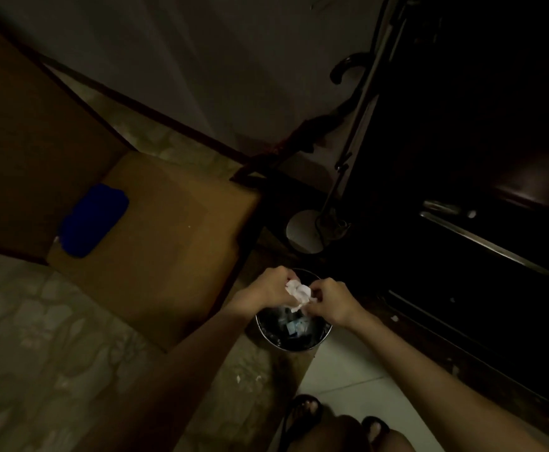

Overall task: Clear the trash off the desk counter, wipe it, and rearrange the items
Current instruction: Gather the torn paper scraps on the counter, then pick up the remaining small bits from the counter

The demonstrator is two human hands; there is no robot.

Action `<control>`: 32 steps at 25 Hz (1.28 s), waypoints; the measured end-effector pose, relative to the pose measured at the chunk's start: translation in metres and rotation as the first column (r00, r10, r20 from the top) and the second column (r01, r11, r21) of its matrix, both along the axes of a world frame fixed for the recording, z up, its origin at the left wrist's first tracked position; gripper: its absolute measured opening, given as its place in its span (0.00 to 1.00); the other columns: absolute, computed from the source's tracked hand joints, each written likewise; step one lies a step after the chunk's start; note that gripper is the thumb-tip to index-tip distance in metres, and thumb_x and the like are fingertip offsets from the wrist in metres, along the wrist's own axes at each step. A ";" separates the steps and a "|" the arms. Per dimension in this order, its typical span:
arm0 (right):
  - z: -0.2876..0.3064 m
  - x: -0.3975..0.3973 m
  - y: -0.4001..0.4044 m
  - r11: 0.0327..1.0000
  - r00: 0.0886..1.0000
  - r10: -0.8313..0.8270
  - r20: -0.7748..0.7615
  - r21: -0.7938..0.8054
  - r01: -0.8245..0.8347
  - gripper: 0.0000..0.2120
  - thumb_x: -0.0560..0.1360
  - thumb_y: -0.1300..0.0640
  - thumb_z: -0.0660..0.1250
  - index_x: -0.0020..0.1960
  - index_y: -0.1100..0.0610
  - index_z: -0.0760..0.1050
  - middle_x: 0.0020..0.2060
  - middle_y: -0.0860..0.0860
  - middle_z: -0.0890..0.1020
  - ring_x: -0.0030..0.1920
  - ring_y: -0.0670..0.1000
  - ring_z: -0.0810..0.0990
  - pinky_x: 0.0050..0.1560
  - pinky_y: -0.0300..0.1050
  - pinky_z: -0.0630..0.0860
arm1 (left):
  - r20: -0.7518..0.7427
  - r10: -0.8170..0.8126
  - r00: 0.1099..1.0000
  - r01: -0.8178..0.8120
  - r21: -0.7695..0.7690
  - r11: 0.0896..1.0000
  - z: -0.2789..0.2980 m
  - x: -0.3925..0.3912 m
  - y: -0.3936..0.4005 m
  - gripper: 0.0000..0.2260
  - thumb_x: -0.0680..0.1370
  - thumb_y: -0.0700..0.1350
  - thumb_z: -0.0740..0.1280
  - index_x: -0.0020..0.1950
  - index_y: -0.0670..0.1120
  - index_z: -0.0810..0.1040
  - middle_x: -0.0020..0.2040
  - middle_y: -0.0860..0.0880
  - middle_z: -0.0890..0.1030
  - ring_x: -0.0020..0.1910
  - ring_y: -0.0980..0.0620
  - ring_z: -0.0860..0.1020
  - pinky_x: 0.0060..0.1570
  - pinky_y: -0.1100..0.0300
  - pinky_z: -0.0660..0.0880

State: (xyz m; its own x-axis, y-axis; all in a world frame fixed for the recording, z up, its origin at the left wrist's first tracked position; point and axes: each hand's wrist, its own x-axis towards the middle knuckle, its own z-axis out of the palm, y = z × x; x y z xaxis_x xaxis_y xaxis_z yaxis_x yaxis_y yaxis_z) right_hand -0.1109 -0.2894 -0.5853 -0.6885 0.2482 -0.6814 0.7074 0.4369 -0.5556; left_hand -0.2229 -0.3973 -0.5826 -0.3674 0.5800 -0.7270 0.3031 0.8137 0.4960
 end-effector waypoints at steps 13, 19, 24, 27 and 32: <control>0.087 0.007 0.016 0.984 0.986 0.162 -0.030 0.072 -0.160 0.23 0.72 0.57 0.71 0.65 0.57 0.73 0.57 0.53 0.80 0.56 0.52 0.80 0.58 0.44 0.76 | -0.071 -0.159 0.985 0.158 -0.018 0.987 0.090 -0.002 0.004 0.24 0.70 0.45 0.76 0.64 0.48 0.75 0.58 0.48 0.79 0.56 0.51 0.78 0.59 0.56 0.75; 0.259 0.005 0.017 0.965 0.959 0.241 -0.153 0.142 -0.220 0.22 0.72 0.57 0.72 0.64 0.56 0.73 0.55 0.51 0.81 0.55 0.49 0.80 0.58 0.44 0.76 | -0.158 -0.284 0.946 0.296 0.056 0.954 0.261 -0.007 0.008 0.23 0.70 0.45 0.76 0.64 0.49 0.75 0.57 0.50 0.80 0.52 0.54 0.78 0.56 0.56 0.76; 0.406 0.017 0.029 0.934 0.923 0.294 -0.249 0.281 -0.222 0.18 0.72 0.57 0.71 0.61 0.53 0.75 0.52 0.48 0.82 0.52 0.46 0.81 0.54 0.43 0.79 | -0.267 -0.412 0.871 0.456 0.129 0.880 0.410 -0.013 0.015 0.23 0.70 0.46 0.76 0.64 0.49 0.76 0.56 0.51 0.81 0.45 0.58 0.76 0.51 0.62 0.75; 0.484 0.035 0.043 0.911 0.909 0.298 -0.292 0.373 -0.178 0.17 0.71 0.58 0.72 0.58 0.54 0.77 0.50 0.48 0.83 0.50 0.45 0.82 0.52 0.41 0.78 | -0.369 -0.454 0.811 0.539 0.168 0.825 0.490 -0.007 0.027 0.22 0.70 0.47 0.76 0.62 0.52 0.77 0.52 0.55 0.81 0.41 0.63 0.75 0.51 0.63 0.75; 0.560 0.086 0.073 0.894 0.904 0.215 -0.369 0.446 -0.030 0.17 0.70 0.59 0.72 0.58 0.55 0.77 0.49 0.49 0.83 0.48 0.47 0.82 0.51 0.42 0.77 | -0.457 -0.510 0.728 0.653 0.238 0.719 0.576 0.033 0.079 0.20 0.71 0.45 0.75 0.62 0.50 0.77 0.52 0.53 0.82 0.49 0.58 0.79 0.53 0.63 0.76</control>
State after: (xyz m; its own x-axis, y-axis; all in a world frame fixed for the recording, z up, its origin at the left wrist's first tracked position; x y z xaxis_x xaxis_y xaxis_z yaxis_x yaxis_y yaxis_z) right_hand -0.0247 -0.2159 -0.0256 -0.9204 0.3414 -0.1908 0.3898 0.7607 -0.5191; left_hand -0.1903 -0.3186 -0.0063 -0.0394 0.9475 -0.3173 0.8550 0.1963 0.4799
